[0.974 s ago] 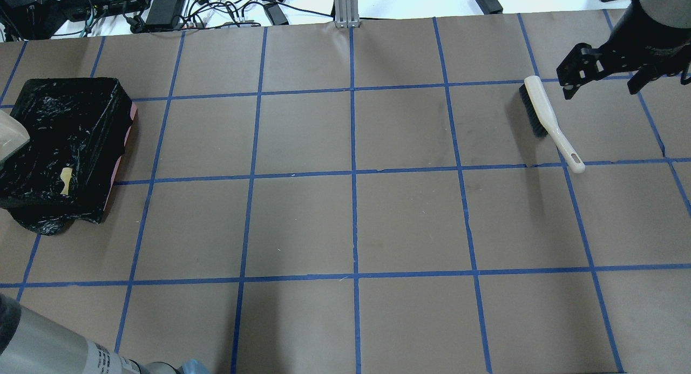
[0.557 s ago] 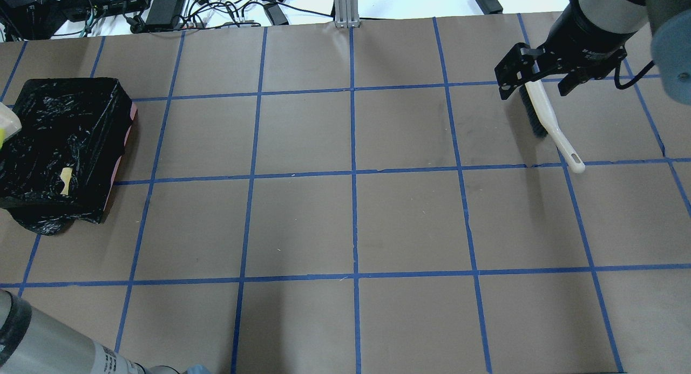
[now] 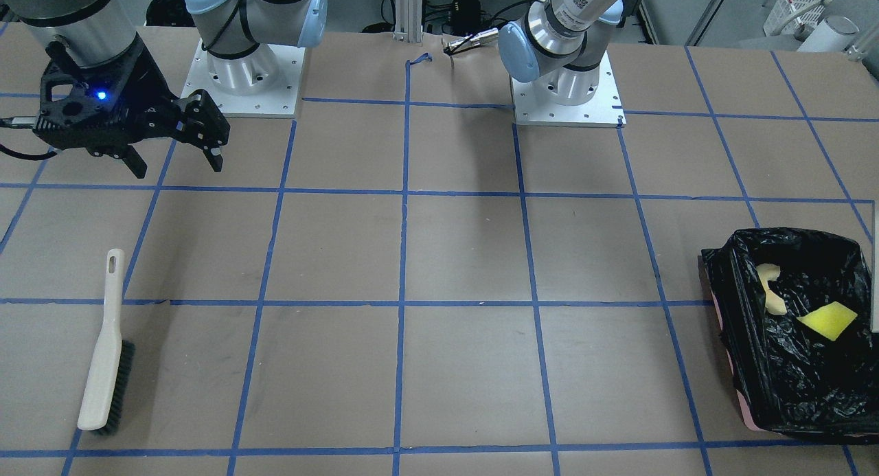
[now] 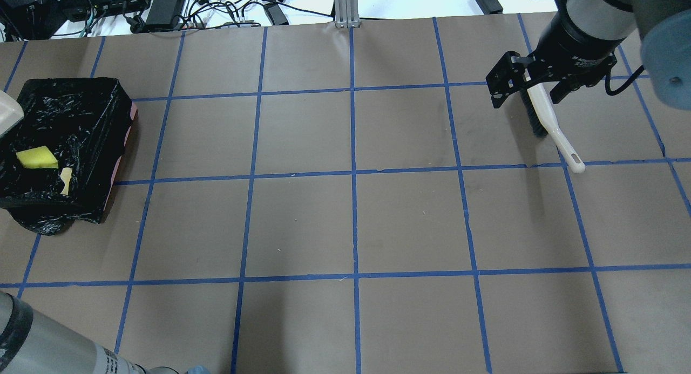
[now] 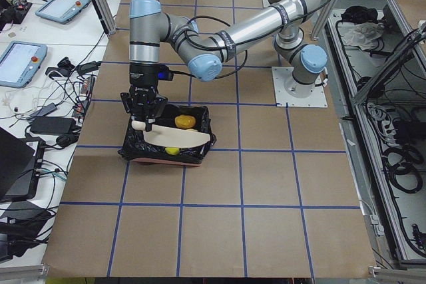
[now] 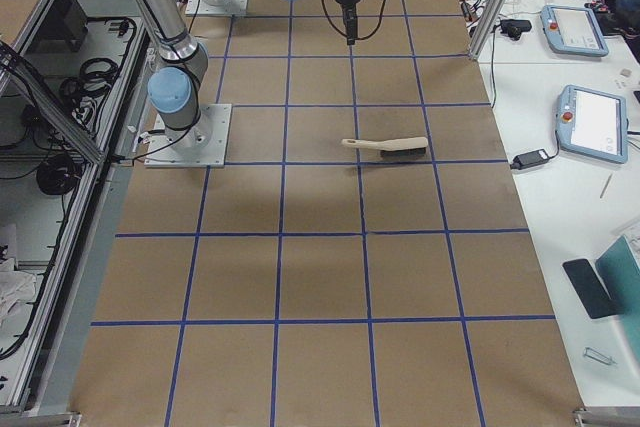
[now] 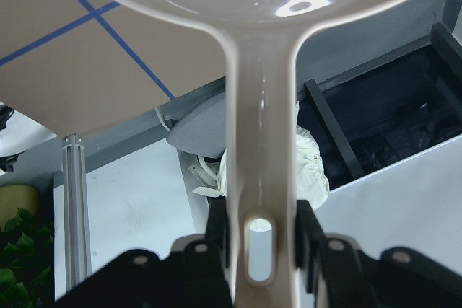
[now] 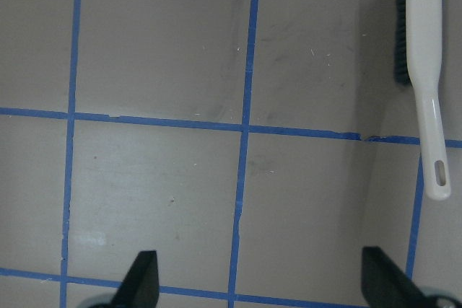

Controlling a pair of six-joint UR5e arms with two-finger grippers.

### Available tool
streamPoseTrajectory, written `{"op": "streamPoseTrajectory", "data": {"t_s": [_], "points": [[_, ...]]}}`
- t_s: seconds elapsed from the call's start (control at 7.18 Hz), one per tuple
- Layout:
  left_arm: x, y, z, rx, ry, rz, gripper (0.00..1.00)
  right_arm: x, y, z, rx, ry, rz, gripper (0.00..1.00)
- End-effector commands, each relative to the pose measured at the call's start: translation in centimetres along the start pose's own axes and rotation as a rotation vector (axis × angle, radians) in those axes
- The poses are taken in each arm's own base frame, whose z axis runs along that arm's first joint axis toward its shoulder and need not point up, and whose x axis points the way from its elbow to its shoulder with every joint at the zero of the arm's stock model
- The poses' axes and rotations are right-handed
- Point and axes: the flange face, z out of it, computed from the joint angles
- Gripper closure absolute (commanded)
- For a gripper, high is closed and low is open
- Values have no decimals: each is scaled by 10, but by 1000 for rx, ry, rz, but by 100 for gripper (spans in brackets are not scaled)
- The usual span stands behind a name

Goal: Sweep and dump trash into bin

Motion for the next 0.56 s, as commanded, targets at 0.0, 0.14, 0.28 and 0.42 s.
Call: {"op": "streamPoseTrajectory", "data": {"t_s": [0.0, 0.14, 0.28, 0.42], "points": [[9, 1, -14, 21, -62, 6, 88, -29, 3, 7, -19, 50, -24, 0], [12, 2, -27, 65, -127, 13, 91, -30, 3, 7, -14, 42, -25, 0], [16, -2, -41, 161, -224, 26, 91, -29, 3, 8, -18, 54, -26, 0], [17, -14, -42, 310, -292, 20, 95, -29, 4, 8, -23, 55, -26, 0]]}}
